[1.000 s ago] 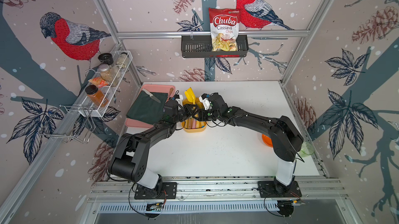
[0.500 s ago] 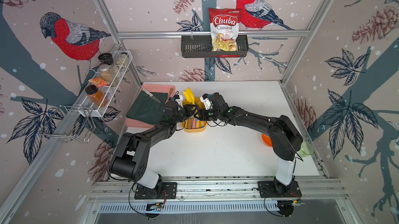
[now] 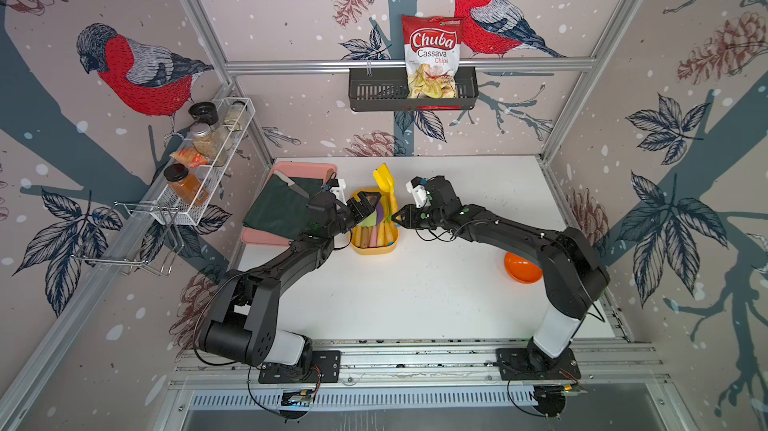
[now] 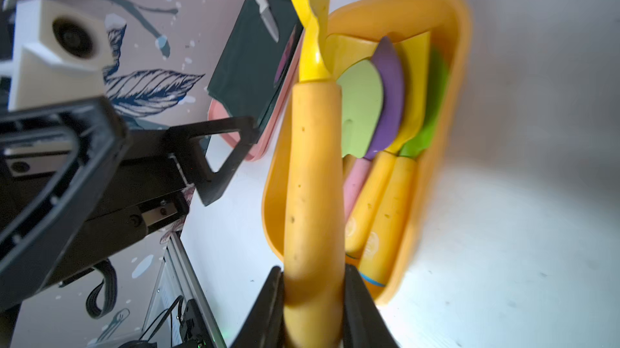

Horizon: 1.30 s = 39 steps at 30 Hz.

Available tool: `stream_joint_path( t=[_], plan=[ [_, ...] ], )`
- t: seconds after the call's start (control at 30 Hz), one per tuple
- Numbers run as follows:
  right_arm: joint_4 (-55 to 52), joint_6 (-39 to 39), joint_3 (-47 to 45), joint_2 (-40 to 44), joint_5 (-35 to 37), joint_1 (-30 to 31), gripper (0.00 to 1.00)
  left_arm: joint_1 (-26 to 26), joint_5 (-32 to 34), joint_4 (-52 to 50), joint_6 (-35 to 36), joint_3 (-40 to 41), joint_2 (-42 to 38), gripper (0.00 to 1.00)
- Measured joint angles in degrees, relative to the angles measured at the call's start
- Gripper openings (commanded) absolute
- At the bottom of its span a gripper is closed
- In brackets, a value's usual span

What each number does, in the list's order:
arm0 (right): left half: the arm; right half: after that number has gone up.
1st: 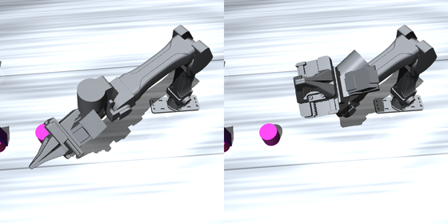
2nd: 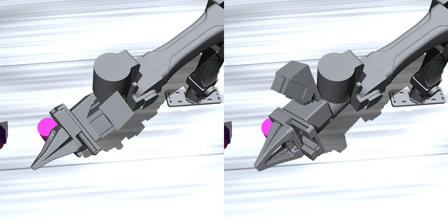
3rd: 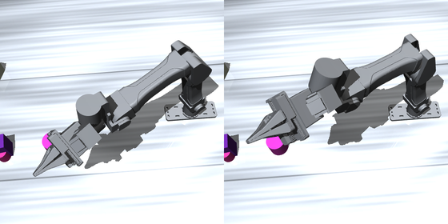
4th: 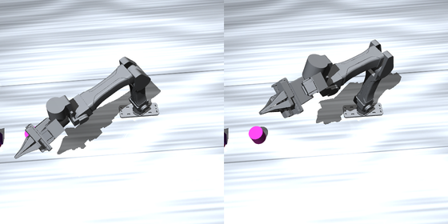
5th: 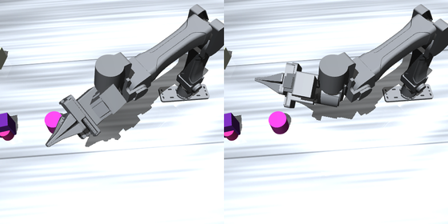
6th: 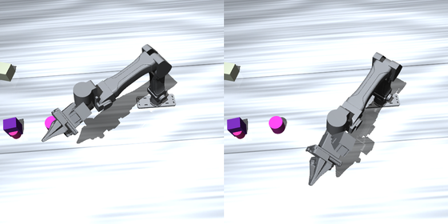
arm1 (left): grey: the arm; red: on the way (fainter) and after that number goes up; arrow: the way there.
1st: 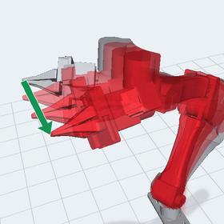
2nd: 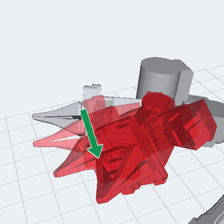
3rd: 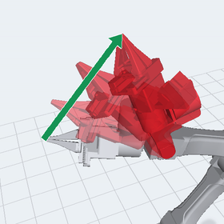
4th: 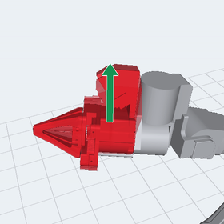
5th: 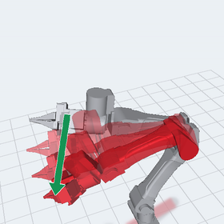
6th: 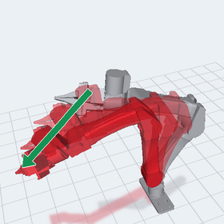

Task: Take the shovel out of the storage box
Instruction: Pick up the shovel from the storage box, then place the shovel at the center of the board.

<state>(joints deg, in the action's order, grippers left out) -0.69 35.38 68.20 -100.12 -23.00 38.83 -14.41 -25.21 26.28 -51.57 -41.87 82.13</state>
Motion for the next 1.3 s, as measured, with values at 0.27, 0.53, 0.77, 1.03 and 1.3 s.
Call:
stream_joint_path(
  t=[0.27,0.53,0.77,1.03,1.3],
  plan=[
    [-2.82,2.25,-3.06,-1.68,-5.97,-10.36,0.15,0.11,4.09,-10.80,6.95,-4.68,1.46,0.93],
    [-3.48,3.76,-1.40,-8.20,-12.28,-11.58,0.19,-0.61,4.33,-15.87,9.77,-7.74,4.98,0.90],
    [-3.65,3.87,0.44,-13.73,-14.56,-12.63,0.22,-2.36,5.88,-20.06,12.59,-10.36,7.50,0.89],
    [-4.00,3.85,1.22,-15.34,-15.56,-13.07,0.20,-2.54,5.90,-20.98,13.03,-10.78,8.92,0.88],
    [-10.97,0.17,5.16,-15.21,-6.93,-11.93,0.20,-2.54,5.64,-20.98,13.03,-10.78,9.60,0.88]
  ],
)
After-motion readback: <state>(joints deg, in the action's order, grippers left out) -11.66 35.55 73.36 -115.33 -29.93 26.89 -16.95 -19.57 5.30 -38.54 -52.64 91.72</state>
